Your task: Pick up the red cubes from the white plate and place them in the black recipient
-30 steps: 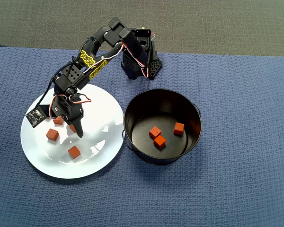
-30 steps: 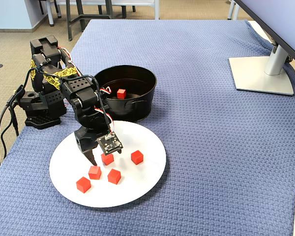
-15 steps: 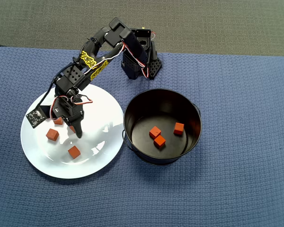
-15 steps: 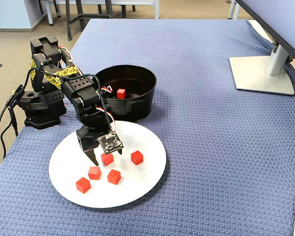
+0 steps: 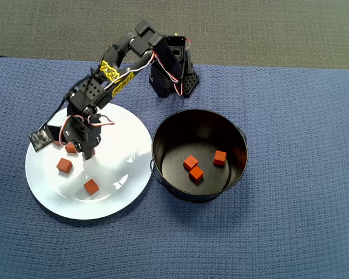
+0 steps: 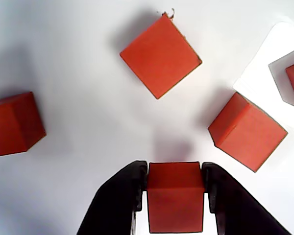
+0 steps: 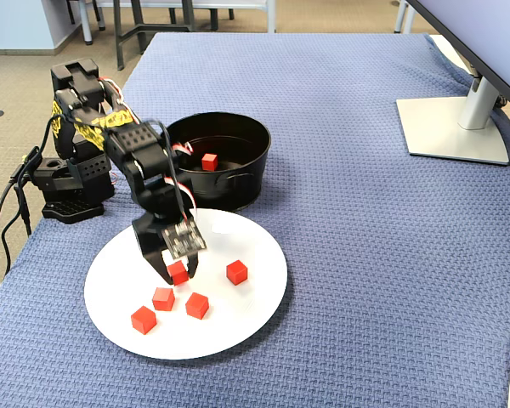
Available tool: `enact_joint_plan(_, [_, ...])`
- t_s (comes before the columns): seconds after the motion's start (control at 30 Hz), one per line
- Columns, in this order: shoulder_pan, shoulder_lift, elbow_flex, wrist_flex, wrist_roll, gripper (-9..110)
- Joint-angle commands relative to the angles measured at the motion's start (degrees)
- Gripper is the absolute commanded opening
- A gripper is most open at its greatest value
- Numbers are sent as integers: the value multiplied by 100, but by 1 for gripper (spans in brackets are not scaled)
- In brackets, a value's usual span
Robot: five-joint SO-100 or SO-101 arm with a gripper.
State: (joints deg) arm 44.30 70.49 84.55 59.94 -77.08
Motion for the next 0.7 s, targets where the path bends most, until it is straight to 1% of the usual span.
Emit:
enact_joint_plan(0.0, [79, 1187, -53, 510, 343, 0])
enact_joint_plan(0.13, [35, 2285, -18, 1318, 729, 0])
enact_joint_plan(0.27, [-466, 3287, -26, 1749, 1749, 0])
enact_joint_plan(0.4, [-1600, 3999, 26, 2092, 3146, 0])
enact_joint_plan(0.5, [-2610, 4421, 308, 2171, 3841, 0])
enact_joint_plan(0.57, [-3287, 4553, 598, 2118, 4307, 0])
enact_joint_plan(0.67, [-4280, 4641, 1354, 1696, 4957, 0])
